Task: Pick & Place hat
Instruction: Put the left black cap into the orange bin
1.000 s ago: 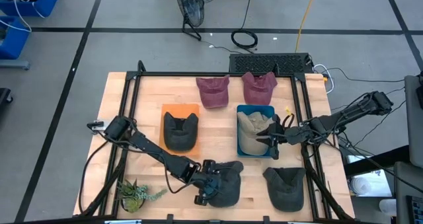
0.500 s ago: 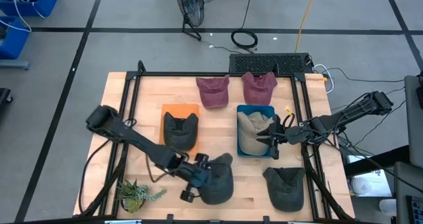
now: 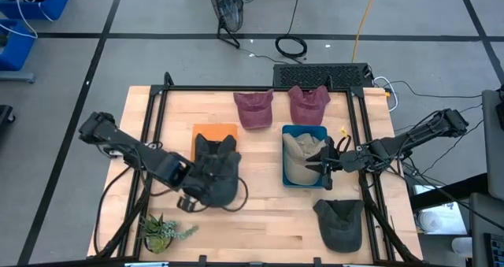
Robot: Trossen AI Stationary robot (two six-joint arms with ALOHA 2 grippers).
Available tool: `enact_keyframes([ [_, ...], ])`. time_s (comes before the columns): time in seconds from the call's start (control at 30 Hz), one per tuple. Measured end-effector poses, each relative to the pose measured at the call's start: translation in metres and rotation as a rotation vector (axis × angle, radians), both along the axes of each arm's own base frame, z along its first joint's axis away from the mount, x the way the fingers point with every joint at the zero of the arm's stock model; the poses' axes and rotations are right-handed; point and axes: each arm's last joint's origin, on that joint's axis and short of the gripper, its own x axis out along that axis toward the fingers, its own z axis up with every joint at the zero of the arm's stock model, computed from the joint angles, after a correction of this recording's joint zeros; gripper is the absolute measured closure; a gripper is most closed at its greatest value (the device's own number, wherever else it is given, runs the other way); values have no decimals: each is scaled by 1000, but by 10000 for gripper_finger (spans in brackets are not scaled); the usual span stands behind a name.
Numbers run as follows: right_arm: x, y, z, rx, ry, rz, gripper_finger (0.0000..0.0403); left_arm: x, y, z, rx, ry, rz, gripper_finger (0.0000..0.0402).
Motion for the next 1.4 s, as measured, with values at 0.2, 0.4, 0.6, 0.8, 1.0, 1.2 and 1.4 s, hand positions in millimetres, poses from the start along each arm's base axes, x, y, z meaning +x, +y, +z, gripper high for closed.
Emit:
enact_keyframes([
  [0.2, 0, 0, 0, 0, 0, 0, 310, -21, 26, -17, 100, 26, -108, 396],
  [0.4, 0, 0, 0, -18, 1, 10, 310, -33, 57, -45, 154, 35, -4, 387],
  [0.6, 0, 0, 0, -20, 1, 10, 310, -30, 68, -63, 144, -30, -16, 395],
  [0.8, 0, 0, 0, -20, 1, 10, 310, -25, 73, -62, 163, -62, -83, 388],
  [1.0, 0, 0, 0, -19, 1, 8, 310, -21, 82, -64, 71, -33, -71, 387],
  [1.2, 0, 0, 0, -19, 1, 8, 310, -26, 85, -79, 56, 22, -77, 391],
  [1.4, 0, 0, 0, -20, 1, 8, 310, -31, 88, -92, 93, 36, -3, 371],
])
